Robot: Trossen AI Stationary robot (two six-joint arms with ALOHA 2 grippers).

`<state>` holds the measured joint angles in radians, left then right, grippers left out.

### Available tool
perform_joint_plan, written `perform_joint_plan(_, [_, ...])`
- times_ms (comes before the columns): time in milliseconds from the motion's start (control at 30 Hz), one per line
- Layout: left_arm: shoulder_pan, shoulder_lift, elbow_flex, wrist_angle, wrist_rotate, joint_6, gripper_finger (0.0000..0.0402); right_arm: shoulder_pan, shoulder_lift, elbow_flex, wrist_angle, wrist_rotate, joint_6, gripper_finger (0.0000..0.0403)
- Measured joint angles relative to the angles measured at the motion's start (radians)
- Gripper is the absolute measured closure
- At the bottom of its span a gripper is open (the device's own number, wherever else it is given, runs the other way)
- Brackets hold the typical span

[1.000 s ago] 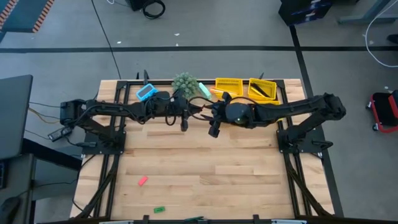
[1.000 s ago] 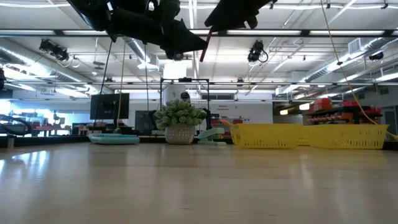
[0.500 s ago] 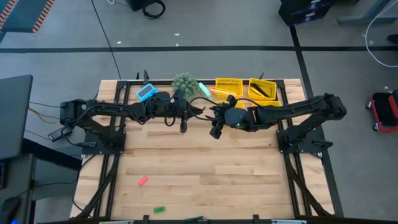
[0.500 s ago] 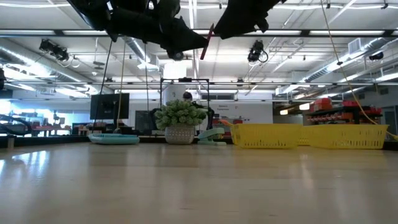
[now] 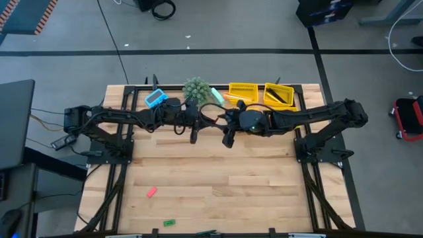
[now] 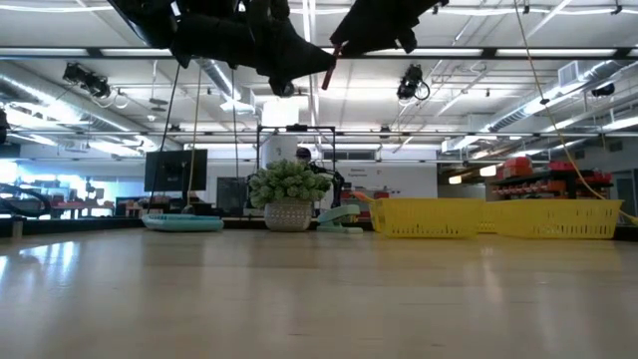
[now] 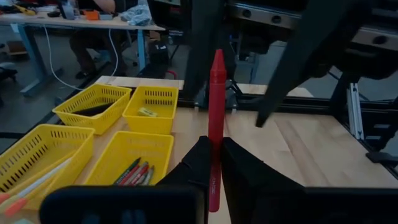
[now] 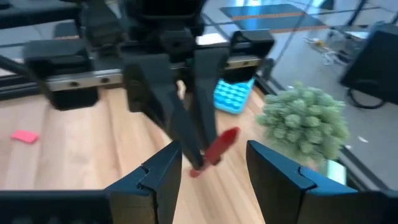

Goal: Sort crayons/erasers/pens/pencils in bins
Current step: Put the red crayon into the bottom left yellow bin

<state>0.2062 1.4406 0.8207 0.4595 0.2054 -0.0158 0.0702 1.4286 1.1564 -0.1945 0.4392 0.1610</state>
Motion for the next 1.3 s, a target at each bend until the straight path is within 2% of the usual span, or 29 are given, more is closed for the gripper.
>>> perform_joint_plan(133, [-0.003,0.0,0.0,-0.001,-0.002,0.0,0.0363,-0.012,0.0,0.0,0.004,-0.049,-0.003,0.0217])
perform_joint_plan(367, [-0.003,0.0,0.0,-0.002,-0.002,0.001,0.036,-0.019,0.0,0.0,0.009,-0.052,-0.017,0.0223])
perform_joint_plan(567, [-0.003,0.0,0.0,-0.008,-0.002,0.002,0.0366,-0.023,0.0,0.0,0.01,-0.054,-0.033,0.028])
perform_joint_plan(833, [-0.003,0.0,0.0,-0.009,-0.001,0.007,0.0358,-0.032,0.0,0.0,0.011,-0.114,-0.055,0.0354])
perform_joint_plan(1000, [-0.003,0.0,0.0,-0.015,-0.003,0.034,0.0363,-0.039,0.0,0.0,0.011,-0.12,-0.064,0.037])
perform_joint_plan(1200, [0.0,0.0,0.0,-0.039,-0.007,0.054,0.0326,-0.059,0.001,0.0,-0.012,-0.12,-0.066,0.0369])
perform_joint_plan(1300, [0.007,-0.008,0.0,-0.085,-0.044,0.107,0.0305,-0.075,0.001,0.0,-0.087,-0.085,-0.053,0.0369])
